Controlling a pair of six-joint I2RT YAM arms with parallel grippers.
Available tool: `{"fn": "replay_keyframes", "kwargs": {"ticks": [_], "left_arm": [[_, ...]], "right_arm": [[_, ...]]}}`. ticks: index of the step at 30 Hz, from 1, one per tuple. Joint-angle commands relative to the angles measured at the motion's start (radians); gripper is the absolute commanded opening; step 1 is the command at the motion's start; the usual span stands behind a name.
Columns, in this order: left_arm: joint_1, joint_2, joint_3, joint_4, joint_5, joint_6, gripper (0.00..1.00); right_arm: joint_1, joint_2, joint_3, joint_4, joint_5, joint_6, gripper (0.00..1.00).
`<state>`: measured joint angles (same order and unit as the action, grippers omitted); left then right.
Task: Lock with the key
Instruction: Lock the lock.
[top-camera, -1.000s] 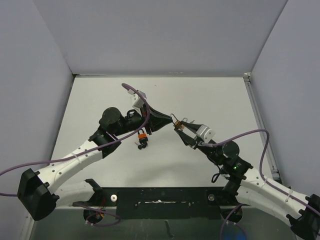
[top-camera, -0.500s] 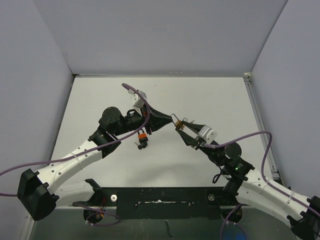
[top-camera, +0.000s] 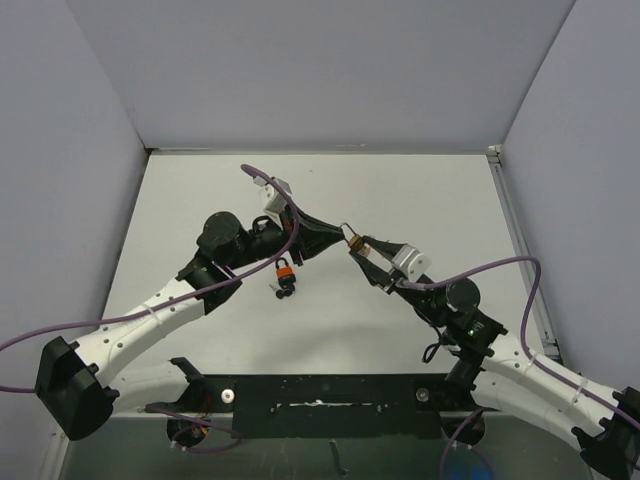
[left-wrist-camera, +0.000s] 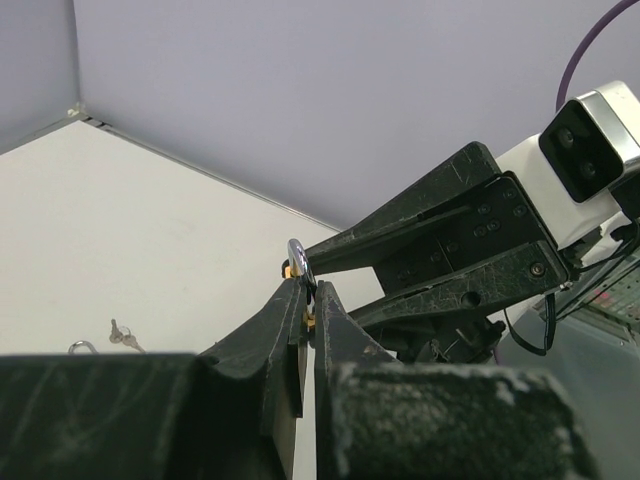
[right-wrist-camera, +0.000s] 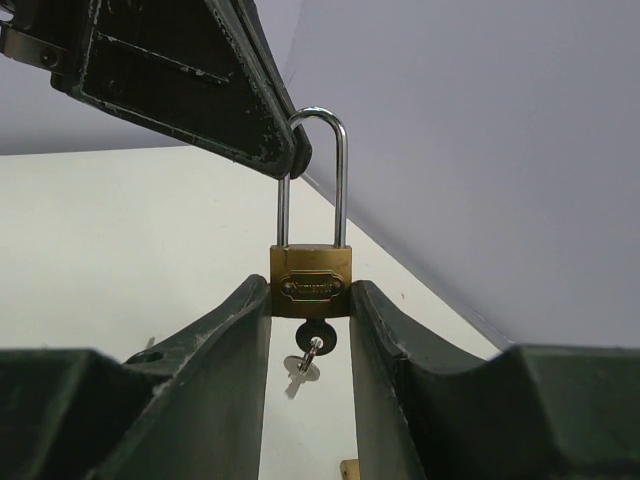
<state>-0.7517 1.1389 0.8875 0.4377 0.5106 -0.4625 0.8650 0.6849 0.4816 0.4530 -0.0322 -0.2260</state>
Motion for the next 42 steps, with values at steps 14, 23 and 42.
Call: {"fn": "replay_keyframes", "kwargs": {"ticks": [14, 23, 42], "left_arm": [[-0.033, 0.081, -0.031, -0.103, 0.043, 0.027, 0.00], [-0.049, 0.107, -0.039, -0.105, 0.021, 0.031, 0.00], [-0.051, 0.170, -0.063, -0.123, -0.022, 0.024, 0.00]], "right_arm": [[0.019, 0.016, 0.267, 0.141, -0.074, -0.041, 0.00], [0.019, 0.068, 0.300, 0.151, -0.069, -0.044, 0.00], [0.020, 0.129, 0.389, 0.196, -0.093, -0.080, 0.00]]}}
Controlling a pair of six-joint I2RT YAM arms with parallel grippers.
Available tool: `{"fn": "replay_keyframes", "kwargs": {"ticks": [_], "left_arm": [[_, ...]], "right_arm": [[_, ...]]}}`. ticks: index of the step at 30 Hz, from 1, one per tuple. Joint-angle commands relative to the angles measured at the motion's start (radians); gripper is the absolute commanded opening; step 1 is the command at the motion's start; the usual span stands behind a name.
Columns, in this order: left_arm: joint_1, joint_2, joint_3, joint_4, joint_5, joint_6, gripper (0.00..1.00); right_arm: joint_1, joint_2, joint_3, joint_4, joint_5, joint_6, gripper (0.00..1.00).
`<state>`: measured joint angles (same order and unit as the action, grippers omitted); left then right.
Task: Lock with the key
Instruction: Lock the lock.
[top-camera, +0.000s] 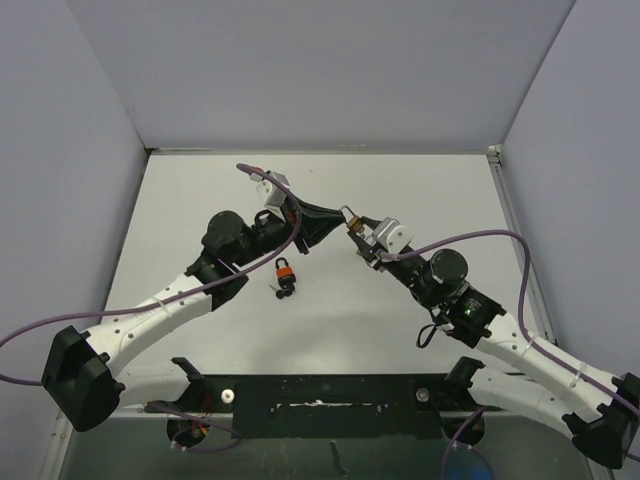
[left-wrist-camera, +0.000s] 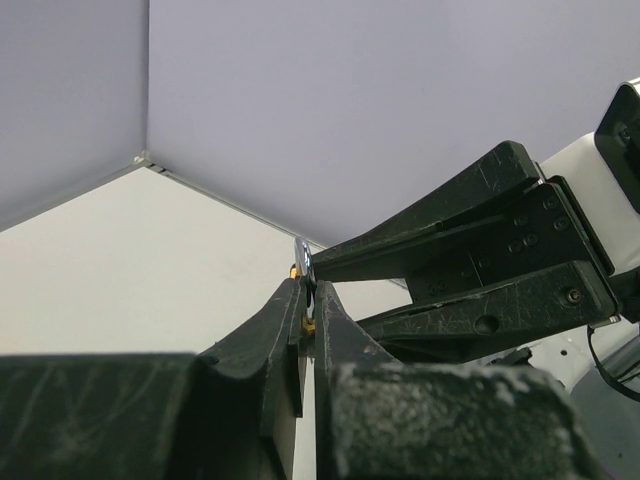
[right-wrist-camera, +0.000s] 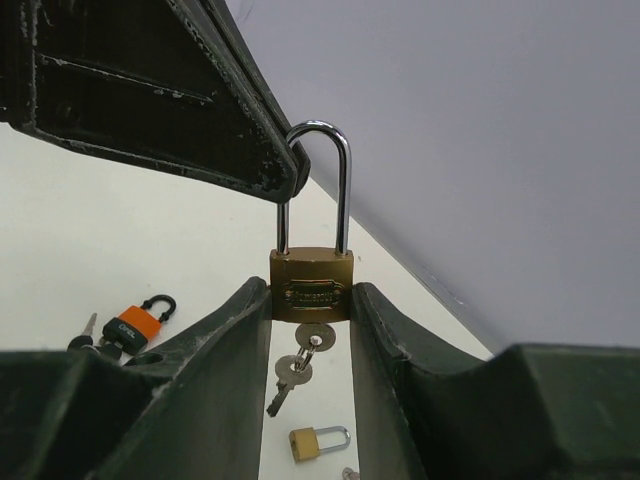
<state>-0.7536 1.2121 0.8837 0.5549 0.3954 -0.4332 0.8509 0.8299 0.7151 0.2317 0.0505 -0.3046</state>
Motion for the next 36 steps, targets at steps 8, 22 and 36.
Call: {"fn": "replay_keyframes", "kwargs": {"ticks": [8, 22, 36], "left_arm": [[-0.049, 0.105, -0.082, -0.188, 0.087, -0.033, 0.00], [0.056, -0.043, -0.040, 0.075, -0.012, -0.035, 0.00], [0.152, -0.081, 0.015, 0.037, 0.143, -0.057, 0.00]], "right_arm": [[0.034, -0.024, 0.160, 0.390, -0.157, 0.000, 0.00], [0.036, -0.045, 0.099, 0.011, -0.035, 0.119, 0.55], [-0.012, -0.084, -0.007, -0.074, -0.030, 0.226, 0.47]]}}
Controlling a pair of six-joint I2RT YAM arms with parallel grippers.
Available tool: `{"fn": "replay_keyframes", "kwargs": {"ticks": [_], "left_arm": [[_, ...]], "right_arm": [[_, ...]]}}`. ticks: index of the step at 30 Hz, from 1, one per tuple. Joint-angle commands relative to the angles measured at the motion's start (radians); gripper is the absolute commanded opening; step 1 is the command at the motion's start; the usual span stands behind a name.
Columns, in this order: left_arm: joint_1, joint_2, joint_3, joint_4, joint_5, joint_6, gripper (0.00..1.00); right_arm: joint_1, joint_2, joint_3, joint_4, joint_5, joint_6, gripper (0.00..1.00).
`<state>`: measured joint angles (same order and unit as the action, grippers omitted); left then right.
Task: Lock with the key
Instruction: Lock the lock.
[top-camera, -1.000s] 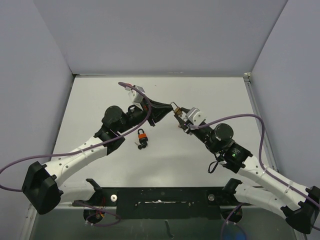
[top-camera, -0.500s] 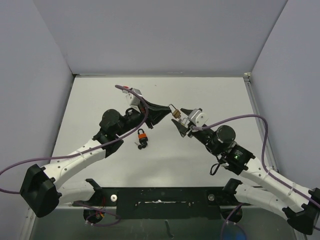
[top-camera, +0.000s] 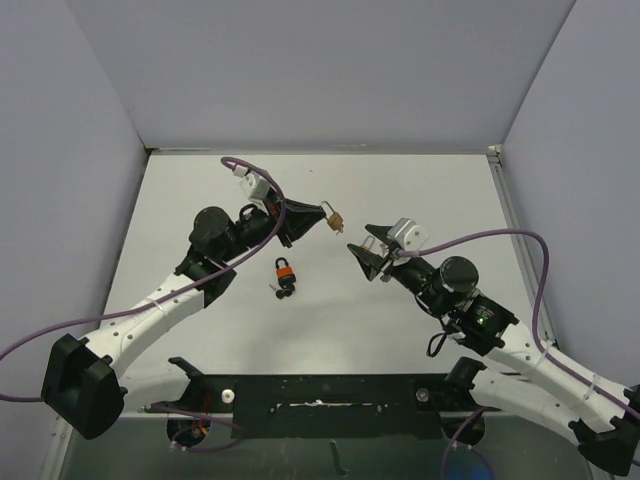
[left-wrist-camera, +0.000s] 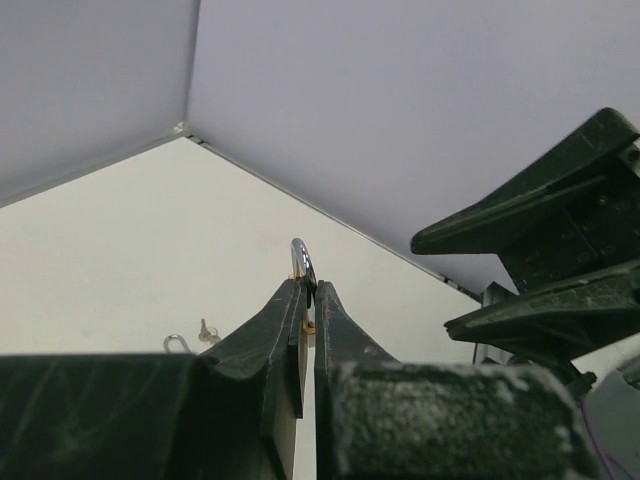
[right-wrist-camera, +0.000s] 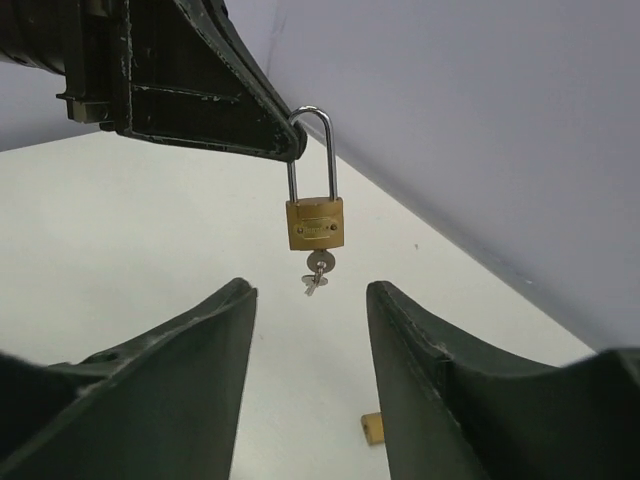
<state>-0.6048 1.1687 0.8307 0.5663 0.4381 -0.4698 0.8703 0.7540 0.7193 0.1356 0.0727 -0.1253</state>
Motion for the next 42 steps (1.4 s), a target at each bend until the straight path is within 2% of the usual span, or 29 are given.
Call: {"fn": "replay_keyframes", "kwargs": {"ticks": [1, 6, 9, 16, 24, 30, 42], "left_arm": [[0.005, -0.036, 0.068, 0.028, 0.127, -0.027, 0.00], [0.008, -0.028, 0.085, 0.042, 0.248, -0.040, 0.00], [0.016, -0.021, 0.088, 0.068, 0.288, -0.057, 0.00], [0.022, 0.001, 0.097, 0.102, 0.316, -0.094, 0.00], [0.022, 0.008, 0.096, 0.105, 0.306, -0.101, 0.00], [0.022, 0.004, 0.091, 0.140, 0.323, -0.126, 0.00], [0.022, 0.042, 0.089, 0.252, 0.357, -0.203, 0.00]], "right_arm": [[-0.051, -0.005, -0.014, 0.025, -0.084, 0.062, 0.45], [-0.254, 0.007, -0.051, 0.114, -0.338, 0.194, 0.44], [-0.372, 0.023, -0.079, 0.199, -0.528, 0.292, 0.48], [-0.414, 0.051, -0.090, 0.262, -0.693, 0.342, 0.55], [-0.412, 0.070, -0.096, 0.314, -0.768, 0.375, 0.57], [-0.409, 0.098, -0.101, 0.342, -0.771, 0.390, 0.64], [-0.377, 0.138, -0.100, 0.395, -0.768, 0.406, 0.60]]}}
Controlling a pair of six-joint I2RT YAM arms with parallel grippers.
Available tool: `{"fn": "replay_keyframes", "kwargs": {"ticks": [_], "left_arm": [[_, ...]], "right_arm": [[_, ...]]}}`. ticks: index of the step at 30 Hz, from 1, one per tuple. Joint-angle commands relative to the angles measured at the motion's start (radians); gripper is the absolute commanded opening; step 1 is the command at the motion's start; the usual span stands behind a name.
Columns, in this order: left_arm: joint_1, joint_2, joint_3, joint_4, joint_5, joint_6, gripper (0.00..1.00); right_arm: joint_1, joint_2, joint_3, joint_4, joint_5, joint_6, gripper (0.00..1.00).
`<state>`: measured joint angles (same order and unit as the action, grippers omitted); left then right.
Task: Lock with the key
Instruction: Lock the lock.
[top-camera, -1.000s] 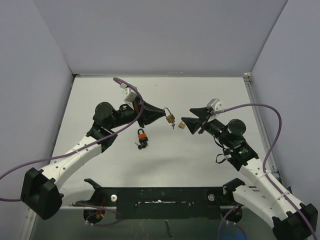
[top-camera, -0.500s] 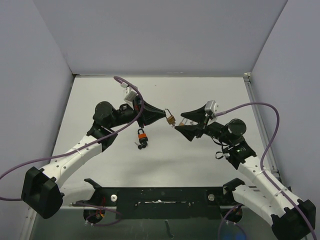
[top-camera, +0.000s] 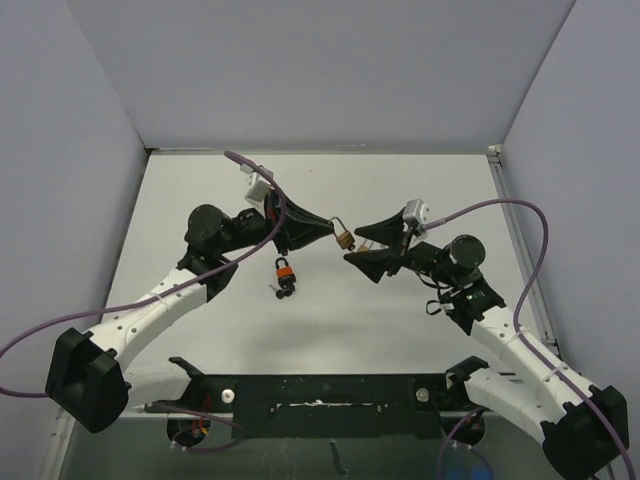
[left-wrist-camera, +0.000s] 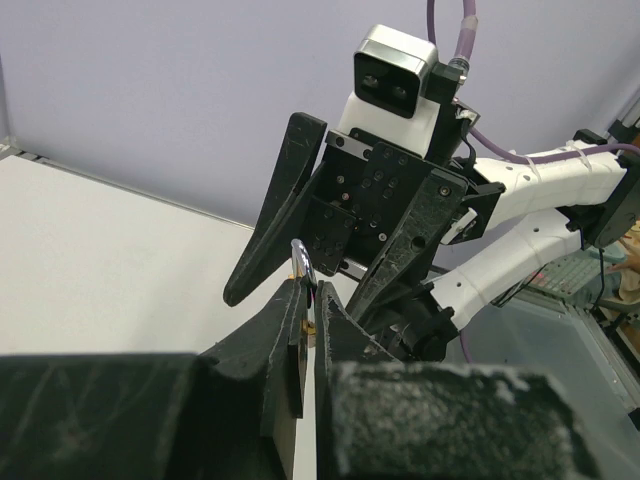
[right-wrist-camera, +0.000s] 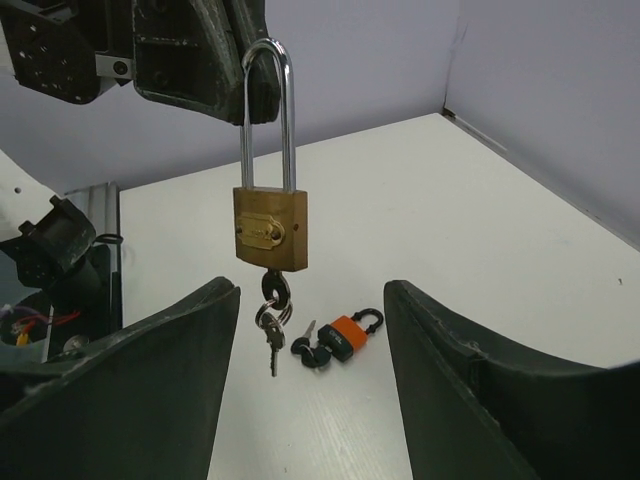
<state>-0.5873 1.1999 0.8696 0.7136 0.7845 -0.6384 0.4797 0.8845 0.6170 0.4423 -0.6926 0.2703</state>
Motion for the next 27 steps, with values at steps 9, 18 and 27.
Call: {"fn": "replay_keyframes", "kwargs": {"ticks": [9, 18, 27], "left_arm": [[0.004, 0.027, 0.047, 0.110, -0.029, -0.020, 0.00], [0.029, -0.023, 0.092, 0.129, -0.137, 0.083, 0.00], [0.038, -0.056, 0.097, 0.153, -0.279, 0.133, 0.00]], "right_arm": [[0.062, 0.045, 0.021, 0.057, 0.025, -0.015, 0.00], [0.100, 0.028, -0.011, 0.008, 0.055, -0.041, 0.00], [0.144, 0.049, -0.041, -0.025, 0.092, -0.043, 0.00]]}}
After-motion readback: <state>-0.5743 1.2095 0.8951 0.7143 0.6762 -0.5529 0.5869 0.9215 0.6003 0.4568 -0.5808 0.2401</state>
